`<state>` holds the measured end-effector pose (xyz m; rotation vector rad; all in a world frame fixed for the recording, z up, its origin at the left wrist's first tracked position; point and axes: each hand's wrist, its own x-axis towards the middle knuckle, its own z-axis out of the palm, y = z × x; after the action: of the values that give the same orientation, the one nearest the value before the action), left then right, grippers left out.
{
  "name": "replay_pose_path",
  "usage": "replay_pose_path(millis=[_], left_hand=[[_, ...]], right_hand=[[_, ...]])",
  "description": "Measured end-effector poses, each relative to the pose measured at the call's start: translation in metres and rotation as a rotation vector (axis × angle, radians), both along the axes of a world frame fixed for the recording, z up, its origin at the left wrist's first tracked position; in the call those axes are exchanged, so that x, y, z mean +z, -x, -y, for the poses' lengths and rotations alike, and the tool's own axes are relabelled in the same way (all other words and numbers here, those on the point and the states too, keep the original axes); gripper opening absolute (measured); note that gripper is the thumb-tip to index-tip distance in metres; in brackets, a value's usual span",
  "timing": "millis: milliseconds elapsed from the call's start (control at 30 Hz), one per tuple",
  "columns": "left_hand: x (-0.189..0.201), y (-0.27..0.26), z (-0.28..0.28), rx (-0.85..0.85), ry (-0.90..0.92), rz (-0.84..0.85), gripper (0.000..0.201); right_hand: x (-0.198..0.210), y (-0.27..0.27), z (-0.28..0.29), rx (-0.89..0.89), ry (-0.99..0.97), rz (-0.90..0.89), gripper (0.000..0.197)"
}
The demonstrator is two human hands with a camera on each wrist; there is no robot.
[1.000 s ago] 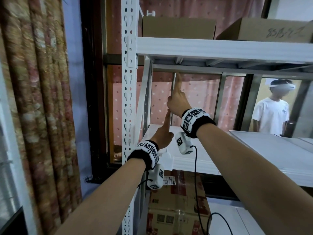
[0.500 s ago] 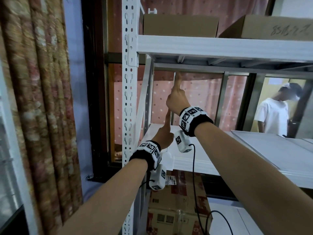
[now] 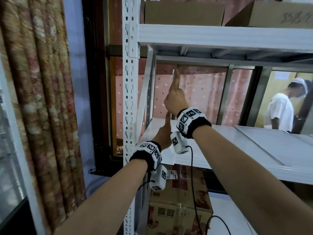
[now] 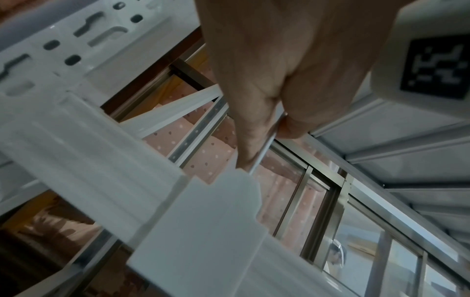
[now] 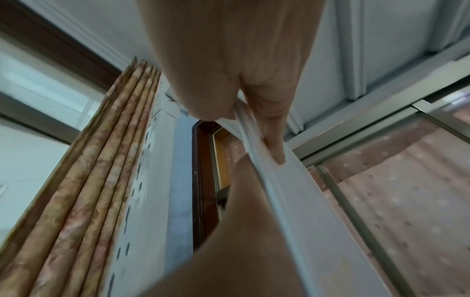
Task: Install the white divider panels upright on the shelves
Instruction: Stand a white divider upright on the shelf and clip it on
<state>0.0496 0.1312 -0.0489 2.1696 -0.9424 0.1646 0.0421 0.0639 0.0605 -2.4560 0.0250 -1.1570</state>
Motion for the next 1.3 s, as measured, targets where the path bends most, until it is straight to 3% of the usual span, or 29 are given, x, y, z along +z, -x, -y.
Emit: replay_pose_path(millis=[567, 700, 833, 933, 1100, 1300], left_hand=[[-0.016, -0.009, 0.006, -0.043, 0.123, -0.005, 0.093], [0.001, -0.004, -0.004, -0.016, 0.167, 0.097, 0.09], [0.017, 0.003, 0.0, 0.026, 0.172, 0.098, 0.08], [0.011, 0.004, 0.007, 0.102, 0.107, 0.166, 0.079], [0.003, 0.005, 0.017, 0.131, 0.109, 0.15, 0.084], [0.001, 0.001, 0.018, 0.147, 0.084, 0.164, 0.085]], right_hand=[[-0.009, -0.001, 0.002, 0.016, -0.07, 0.034, 0.099], [0.006, 0.004, 0.001, 0.078, -0.087, 0.114, 0.08], [0.023, 0.0, 0.006, -0.051, 0.149, 0.099, 0.065], [0.024, 0.005, 0.004, -0.083, 0.204, 0.081, 0.054], [0.017, 0.001, 0.006, -0.131, 0.175, 0.043, 0.079], [0.017, 0.001, 0.007, -0.104, 0.099, 0.054, 0.082]])
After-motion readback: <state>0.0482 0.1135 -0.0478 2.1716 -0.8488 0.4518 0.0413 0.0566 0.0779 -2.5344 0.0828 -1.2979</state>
